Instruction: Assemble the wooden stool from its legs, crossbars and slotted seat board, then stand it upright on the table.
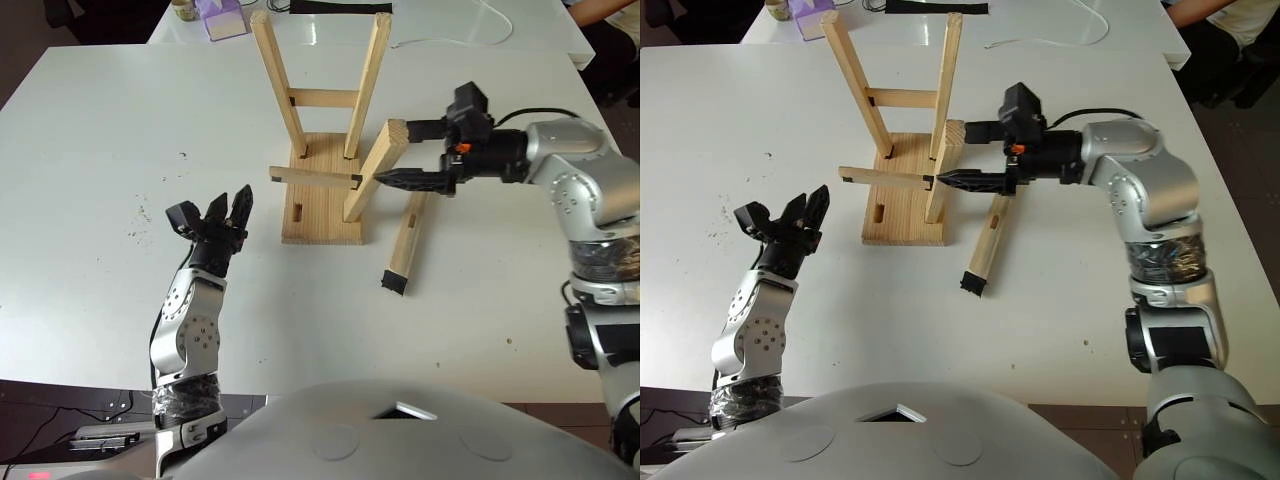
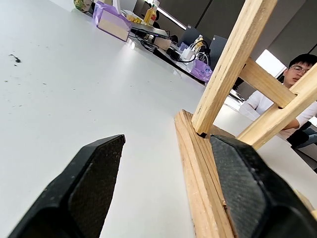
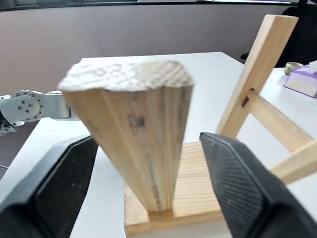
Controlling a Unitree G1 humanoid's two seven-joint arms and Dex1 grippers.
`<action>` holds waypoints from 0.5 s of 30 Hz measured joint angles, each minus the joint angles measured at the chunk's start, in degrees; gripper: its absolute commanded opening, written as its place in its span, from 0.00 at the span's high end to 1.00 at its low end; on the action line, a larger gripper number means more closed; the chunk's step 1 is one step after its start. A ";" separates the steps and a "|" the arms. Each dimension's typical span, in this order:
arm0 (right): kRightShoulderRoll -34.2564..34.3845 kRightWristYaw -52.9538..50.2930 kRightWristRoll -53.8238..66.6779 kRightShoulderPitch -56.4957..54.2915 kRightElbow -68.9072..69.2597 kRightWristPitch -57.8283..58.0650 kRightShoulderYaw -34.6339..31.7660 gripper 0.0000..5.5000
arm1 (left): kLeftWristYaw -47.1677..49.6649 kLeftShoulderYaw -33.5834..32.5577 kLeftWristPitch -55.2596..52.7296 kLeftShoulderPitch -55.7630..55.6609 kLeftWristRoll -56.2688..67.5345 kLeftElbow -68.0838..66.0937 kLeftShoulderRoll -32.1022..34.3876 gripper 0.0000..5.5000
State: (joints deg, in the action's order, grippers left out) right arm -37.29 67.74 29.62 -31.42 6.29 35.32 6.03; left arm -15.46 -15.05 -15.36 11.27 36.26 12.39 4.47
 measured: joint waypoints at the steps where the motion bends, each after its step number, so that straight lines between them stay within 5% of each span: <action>1: -3.63 1.43 -1.72 1.71 0.37 -1.44 -0.26 0.34 | 0.00 -0.53 0.50 0.90 -0.01 0.00 -0.21 0.42; 6: -10.85 4.43 -9.95 13.05 1.14 -9.78 3.34 0.34 | 0.07 -1.15 2.14 5.47 -0.23 0.07 -2.13 0.42; 15: 1.66 -11.26 -23.17 19.68 11.21 -14.48 17.22 0.34 | 1.46 -0.04 2.33 6.64 -0.73 0.94 -3.29 0.42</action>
State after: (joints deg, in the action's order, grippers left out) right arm -35.63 56.48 6.45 -11.74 17.50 20.84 23.26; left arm -14.00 -15.09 -13.03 17.91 35.53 13.33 1.18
